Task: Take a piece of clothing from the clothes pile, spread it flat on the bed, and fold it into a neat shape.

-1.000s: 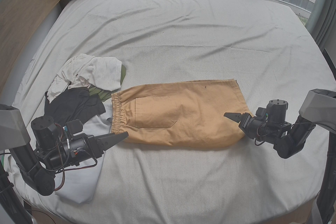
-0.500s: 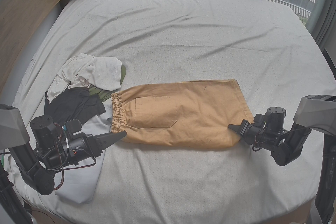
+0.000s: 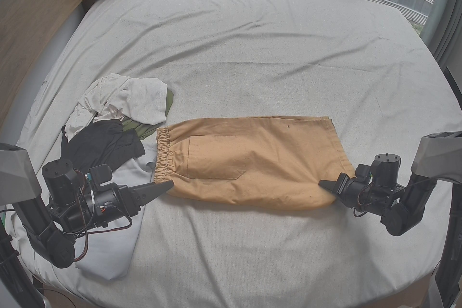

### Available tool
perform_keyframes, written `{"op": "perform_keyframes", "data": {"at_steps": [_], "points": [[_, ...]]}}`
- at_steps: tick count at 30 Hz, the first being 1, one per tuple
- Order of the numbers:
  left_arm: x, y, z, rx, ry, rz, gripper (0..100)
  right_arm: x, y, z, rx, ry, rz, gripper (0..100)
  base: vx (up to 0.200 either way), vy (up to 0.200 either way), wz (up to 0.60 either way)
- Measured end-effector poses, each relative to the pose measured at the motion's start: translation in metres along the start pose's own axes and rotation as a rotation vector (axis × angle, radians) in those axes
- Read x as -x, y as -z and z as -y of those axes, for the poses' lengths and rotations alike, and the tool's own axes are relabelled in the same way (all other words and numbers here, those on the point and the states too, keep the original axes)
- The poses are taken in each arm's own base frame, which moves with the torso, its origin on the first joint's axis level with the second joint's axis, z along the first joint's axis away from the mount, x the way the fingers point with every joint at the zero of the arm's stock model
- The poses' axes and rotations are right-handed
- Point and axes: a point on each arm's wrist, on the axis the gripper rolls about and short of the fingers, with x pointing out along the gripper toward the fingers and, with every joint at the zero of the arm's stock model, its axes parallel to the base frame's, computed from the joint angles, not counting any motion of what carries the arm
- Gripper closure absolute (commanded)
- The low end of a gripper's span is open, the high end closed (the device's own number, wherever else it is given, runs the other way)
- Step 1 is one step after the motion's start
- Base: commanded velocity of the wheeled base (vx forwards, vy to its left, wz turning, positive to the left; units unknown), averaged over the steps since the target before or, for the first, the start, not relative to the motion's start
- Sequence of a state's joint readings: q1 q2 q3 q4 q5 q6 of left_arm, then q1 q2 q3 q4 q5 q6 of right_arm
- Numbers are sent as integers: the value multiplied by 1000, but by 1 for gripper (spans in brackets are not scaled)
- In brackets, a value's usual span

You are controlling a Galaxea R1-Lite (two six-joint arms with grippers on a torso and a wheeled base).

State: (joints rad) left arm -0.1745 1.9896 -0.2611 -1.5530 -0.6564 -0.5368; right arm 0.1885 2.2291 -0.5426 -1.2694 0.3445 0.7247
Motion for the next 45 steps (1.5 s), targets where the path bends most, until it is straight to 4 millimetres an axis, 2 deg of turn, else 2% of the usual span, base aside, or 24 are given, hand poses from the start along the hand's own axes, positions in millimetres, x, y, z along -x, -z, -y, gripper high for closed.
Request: {"op": "perform_keyframes", "data": {"at_steps": [13,28,36,42,43,45], "points": [[0,1,-1,12,-3,-3,0,29,-8,10,-7,57,37,100,0,0,0],[-11,17,-18,55,-39,-62,0,67,14,18,18,141,-30,100,0,0,0],[-16,26,-25,75,-50,-91,0,87,11,30,32,197,-10,100,0,0,0],[-17,28,-26,81,-53,-100,0,91,12,32,23,209,-8,100,0,0,0],[-17,29,-26,81,-52,-101,0,91,12,32,23,210,-9,0,0,0,0],[-17,29,-26,82,-54,-102,0,91,13,32,23,211,-13,0,0,0,0]]}}
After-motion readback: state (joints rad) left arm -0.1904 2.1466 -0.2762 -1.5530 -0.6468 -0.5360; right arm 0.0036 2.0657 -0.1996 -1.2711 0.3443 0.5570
